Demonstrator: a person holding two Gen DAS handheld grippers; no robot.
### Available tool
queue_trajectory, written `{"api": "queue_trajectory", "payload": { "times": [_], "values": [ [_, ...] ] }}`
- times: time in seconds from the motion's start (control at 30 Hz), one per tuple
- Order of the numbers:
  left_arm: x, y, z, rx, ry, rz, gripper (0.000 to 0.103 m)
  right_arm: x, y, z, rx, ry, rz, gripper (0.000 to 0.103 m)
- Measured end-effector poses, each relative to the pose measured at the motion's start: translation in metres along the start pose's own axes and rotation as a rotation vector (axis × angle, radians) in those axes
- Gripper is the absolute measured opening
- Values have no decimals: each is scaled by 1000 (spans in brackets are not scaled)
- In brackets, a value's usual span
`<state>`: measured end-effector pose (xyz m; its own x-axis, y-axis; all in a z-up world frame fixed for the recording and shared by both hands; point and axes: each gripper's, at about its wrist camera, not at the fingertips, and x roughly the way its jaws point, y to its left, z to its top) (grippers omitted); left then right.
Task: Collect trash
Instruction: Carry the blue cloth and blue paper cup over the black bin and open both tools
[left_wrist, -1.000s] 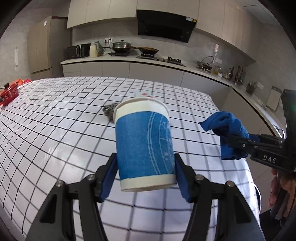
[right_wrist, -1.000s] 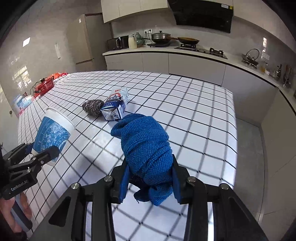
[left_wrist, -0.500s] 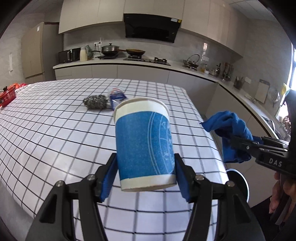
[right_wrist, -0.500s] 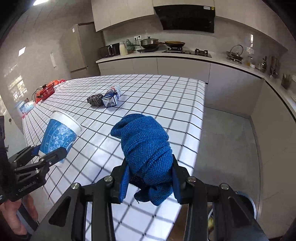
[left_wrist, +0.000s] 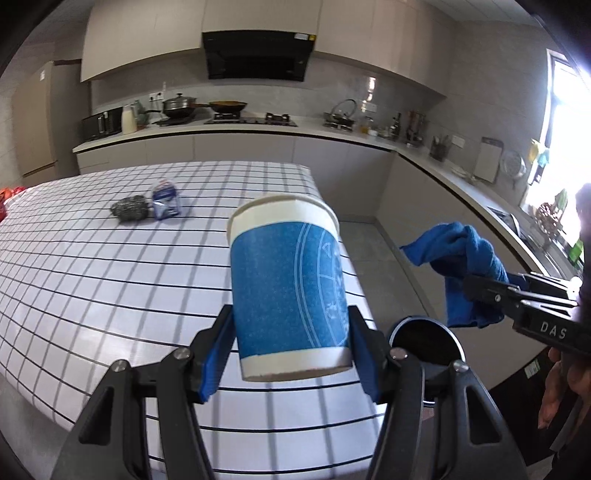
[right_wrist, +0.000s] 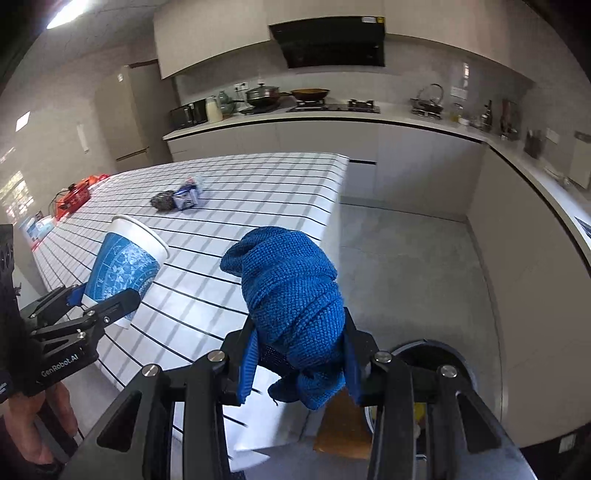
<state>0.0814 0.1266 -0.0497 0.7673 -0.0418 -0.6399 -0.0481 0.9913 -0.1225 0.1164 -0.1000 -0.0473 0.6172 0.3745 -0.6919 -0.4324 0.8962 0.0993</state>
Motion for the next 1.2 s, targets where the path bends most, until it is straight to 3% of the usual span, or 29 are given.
{"api": "queue_trajectory", "payload": {
  "times": [0.63, 0.93, 1.2],
  "values": [
    [28, -129, -16, 110, 50, -153, 60, -47, -131, -58, 111, 35, -150, 41],
    [56, -183, -38, 136, 118, -172, 60, -50, -185, -87, 135, 77, -161, 41],
    [84, -217, -60, 159, 186, -169, 60, -29, -214, -111, 136, 132, -142, 41]
  ]
}}
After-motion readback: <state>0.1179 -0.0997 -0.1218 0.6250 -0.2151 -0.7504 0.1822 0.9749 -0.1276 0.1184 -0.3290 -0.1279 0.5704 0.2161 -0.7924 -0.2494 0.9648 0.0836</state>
